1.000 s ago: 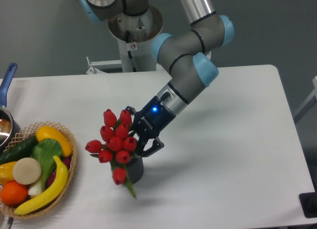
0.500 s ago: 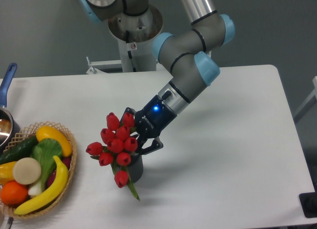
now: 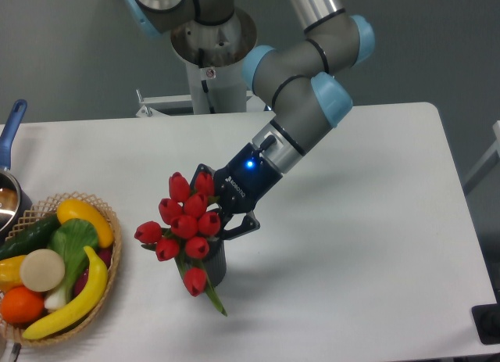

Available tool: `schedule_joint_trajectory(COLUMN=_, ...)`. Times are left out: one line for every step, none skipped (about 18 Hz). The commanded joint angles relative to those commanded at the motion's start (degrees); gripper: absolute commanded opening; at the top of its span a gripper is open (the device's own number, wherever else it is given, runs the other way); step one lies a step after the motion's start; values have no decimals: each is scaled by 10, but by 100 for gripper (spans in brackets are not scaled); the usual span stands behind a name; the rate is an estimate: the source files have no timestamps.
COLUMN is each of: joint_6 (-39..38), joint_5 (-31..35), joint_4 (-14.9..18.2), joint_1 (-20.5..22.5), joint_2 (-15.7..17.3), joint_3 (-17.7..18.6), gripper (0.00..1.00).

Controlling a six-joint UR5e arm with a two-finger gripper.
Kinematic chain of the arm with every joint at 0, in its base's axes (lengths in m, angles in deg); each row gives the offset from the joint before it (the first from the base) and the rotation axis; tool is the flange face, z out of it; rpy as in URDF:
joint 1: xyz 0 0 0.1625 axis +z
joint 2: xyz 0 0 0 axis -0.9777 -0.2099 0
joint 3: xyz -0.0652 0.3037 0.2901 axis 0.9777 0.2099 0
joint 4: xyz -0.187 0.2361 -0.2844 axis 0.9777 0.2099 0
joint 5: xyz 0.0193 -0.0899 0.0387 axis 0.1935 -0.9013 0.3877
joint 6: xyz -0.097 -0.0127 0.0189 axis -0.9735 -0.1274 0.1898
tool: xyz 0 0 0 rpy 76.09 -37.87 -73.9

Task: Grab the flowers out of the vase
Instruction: 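Lift the gripped tulips up out of the grey vase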

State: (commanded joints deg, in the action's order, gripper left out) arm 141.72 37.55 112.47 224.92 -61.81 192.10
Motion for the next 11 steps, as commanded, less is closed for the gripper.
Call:
schedule_joint_trajectory(joint_6=-11, joint_5=0, joint_4=0, joint_1=0, joint_2=6, joint_3=-2, gripper=44)
schedule_joint_trajectory(joint_6=-25, joint_5=0, joint_4=0, joint_1=1, joint_2=14, joint_3=-4, gripper=44)
schedule_joint_trajectory(joint_6=-35, joint_5=0, joint_4=1, joint_1=1, joint_2=21, joint_3=-5, gripper=44)
schedule_joint_trajectory(joint_6=-46, joint_5=0, joint_4=1, joint_1=0, joint_2=27, joint_3=-5, gripper=44)
schedule_joint_trajectory(joint_6=-55, joint_5=1, joint_4=0, joint_1=0, joint_2=31, joint_3=-7, gripper=44)
schedule_joint_trajectory(joint_6=-66, joint_5=0, joint_4=1, joint_1=1, joint_2=33, joint_3=-13, gripper=44)
schedule_joint_trajectory(joint_6=-80, joint_5=1, joint_4=1, joint_1=1, joint_2=33, joint_3=-19, gripper=44)
schedule_joint_trajectory(joint_6=-102, joint_5=1, joint_4=0, joint_1=0, joint_2=35, joint_3=-31, gripper=44)
schedule_joint_trajectory(joint_6=-112, joint_5=0, joint_4=0, joint_1=-1, joint_2=36, joint_3=-39, gripper=44)
schedule_joint_trajectory(joint_6=-116, joint_5=0, joint_4=0, joint_1=0, joint_2=36, joint_3=-47, gripper=44)
schedule_joint_trajectory(joint_6=-120, joint_5=0, joint_4=1, joint_1=1, joint_2=36, joint_3=-55, gripper=44)
